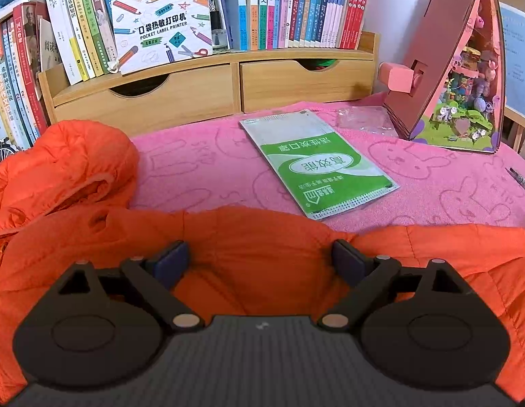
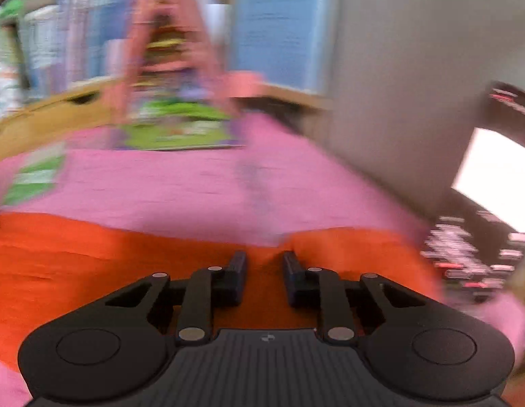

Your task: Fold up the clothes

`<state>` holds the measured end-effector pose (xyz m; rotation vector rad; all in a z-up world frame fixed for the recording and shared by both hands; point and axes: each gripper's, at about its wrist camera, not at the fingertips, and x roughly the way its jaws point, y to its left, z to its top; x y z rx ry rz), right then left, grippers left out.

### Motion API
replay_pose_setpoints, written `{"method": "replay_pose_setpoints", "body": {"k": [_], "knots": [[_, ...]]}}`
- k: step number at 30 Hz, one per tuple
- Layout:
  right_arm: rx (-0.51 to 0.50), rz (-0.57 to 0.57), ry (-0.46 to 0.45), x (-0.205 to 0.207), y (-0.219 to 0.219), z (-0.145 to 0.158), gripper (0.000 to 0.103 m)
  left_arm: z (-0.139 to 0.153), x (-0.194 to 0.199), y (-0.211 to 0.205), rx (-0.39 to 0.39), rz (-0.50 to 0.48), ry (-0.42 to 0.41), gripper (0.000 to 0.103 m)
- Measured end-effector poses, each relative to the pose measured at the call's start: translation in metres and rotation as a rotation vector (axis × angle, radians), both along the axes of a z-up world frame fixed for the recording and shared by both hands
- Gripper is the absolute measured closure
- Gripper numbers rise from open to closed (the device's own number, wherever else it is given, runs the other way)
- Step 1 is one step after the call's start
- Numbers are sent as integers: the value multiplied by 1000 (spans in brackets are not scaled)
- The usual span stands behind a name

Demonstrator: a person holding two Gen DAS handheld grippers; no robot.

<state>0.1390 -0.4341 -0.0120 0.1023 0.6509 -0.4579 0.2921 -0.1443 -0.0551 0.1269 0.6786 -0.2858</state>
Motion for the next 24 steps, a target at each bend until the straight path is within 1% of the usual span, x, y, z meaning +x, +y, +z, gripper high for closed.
{"method": "replay_pose_setpoints", "body": {"k": [2,6,8,12,13,15,18,19,21,22,23,24], "knots": [[-26,-49,5,-12,-16,-2,80,0,0,0,1,-1,-1,9],[-71,-50,21,-13,-10,-4,80,1,-1,-1,4,-3,-5,9],[-72,-47,20,-14,-10,-4,80,5,-4,2,-17,-26,-20,15],[-27,-20,-20,-21,-18,-3,78,31,-26,24,-69,-90,-81,16],[-26,-7,-29,-20,-18,-1,78,40,-35,31,-76,-101,-104,16],[-40,14,-45,-24,-13,1,73,57,-57,56,-67,-109,-168,16],[-52,77,-86,-33,8,13,47,71,-92,107,-30,-79,-238,16],[-51,113,-107,-36,17,21,43,71,-104,124,-11,-58,-252,16],[-49,219,-159,-41,41,41,39,66,-127,163,55,14,-270,16],[-46,273,-185,-43,54,51,29,62,-139,183,92,54,-279,16],[-37,331,-210,-42,69,62,17,58,-147,203,123,102,-275,16],[-24,395,-236,-41,85,72,12,53,-154,224,152,157,-264,16]]}}
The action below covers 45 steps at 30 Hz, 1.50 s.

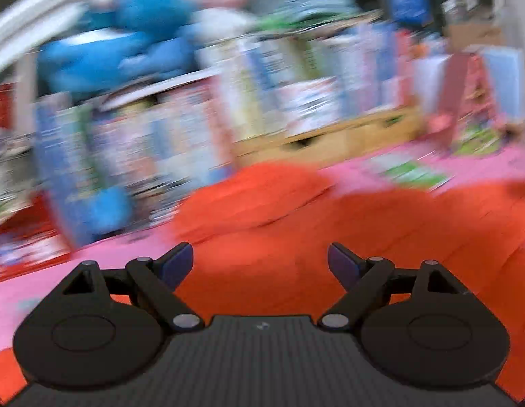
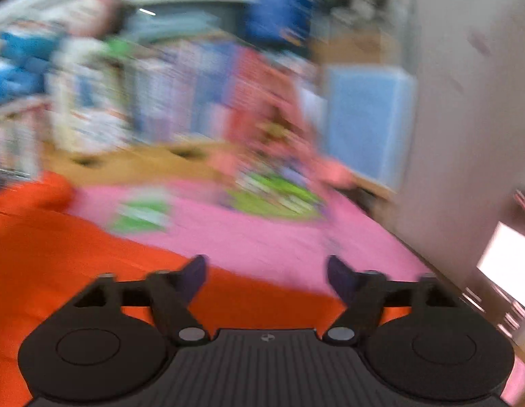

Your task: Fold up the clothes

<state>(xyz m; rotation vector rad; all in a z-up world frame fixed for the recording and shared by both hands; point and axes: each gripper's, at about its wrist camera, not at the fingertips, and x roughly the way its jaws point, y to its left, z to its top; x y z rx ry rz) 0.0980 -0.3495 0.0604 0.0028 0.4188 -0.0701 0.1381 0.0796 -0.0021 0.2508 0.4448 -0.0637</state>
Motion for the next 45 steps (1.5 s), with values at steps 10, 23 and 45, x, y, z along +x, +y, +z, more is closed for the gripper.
{"method": "replay_pose_setpoints", "body": {"k": [10,23,45], "knots": [[141,631,35,67,250,35,22,-12,-61,200,-13,483,-16,16],[-51,747,206,113,450,-49,34,-19,-136,367,-363,820,-109,8],[-54,711,270,116,454,-75,19,-28,-172,335,-352,919,-253,95]]}}
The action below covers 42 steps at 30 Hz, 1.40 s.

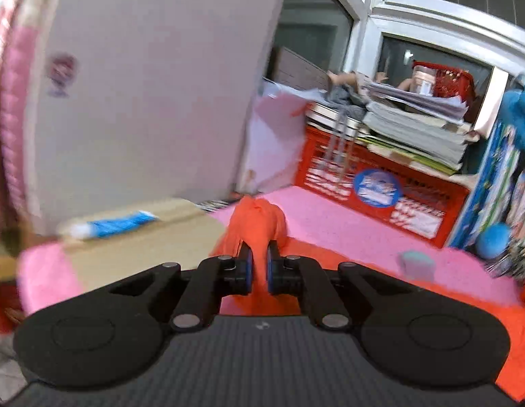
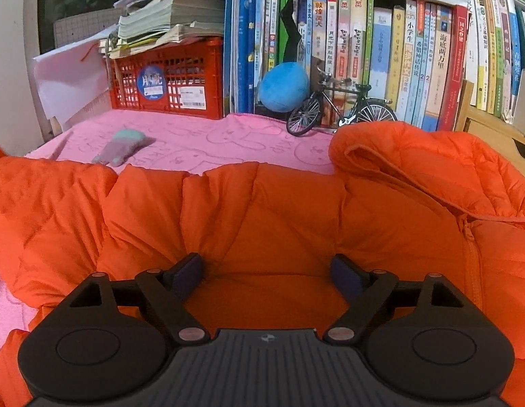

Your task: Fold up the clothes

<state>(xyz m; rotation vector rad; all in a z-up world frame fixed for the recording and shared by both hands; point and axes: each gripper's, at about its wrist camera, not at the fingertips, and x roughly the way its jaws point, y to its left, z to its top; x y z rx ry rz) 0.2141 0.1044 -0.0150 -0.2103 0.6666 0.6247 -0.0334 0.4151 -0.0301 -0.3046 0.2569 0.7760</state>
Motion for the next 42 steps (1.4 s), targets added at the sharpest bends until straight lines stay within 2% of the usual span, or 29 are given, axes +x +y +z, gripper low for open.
{"method": "replay_pose_setpoints", "body": {"k": [3,7,8,10,14,16,18,21,24,25,28,29,31,34,36,39,42], "knots": [[-1,0,1,0,0,0,18,-7,-12,-2,17,27,84,94],[-1,-1,3,1,-1,0,16,-16,-27,-1,-18,38,128,88],[-1,-1,4,1,-1,0,16,-16,-31,-2,-23,47,120,87],[-2,-3,5,1,0,-1,15,-11,-42,-5,-27,76,80,76],[-4,-2,8,2,0,-1,13,14,-56,-30,71,103,-18,76],[-7,-1,9,2,1,-1,12,27,-42,-51,96,11,-63,75],[-10,1,9,2,1,-2,11,37,-7,-75,92,-169,-42,73],[-9,0,8,2,1,-2,11,34,62,-111,11,-434,0,73],[24,-7,-9,-1,-4,1,13,22,128,-145,-15,-565,89,73],[62,-14,-20,-1,-8,4,20,16,147,-154,-21,-589,125,73],[175,-76,-66,3,-19,15,41,-5,173,-164,9,-582,236,73],[153,-84,-48,8,-15,14,46,-12,180,-167,22,-576,272,73],[80,-78,-11,17,-1,6,46,-22,187,-168,44,-559,327,74],[-10,-77,-20,18,13,-1,45,-24,172,-149,66,-518,351,77],[-6,-82,-14,19,15,-2,45,-27,157,-129,79,-501,376,77],[-2,-85,-10,20,15,-3,44,-26,126,-94,126,-396,424,77],[-2,-85,-10,19,14,-3,43,-23,90,-55,97,-286,430,76]]}}
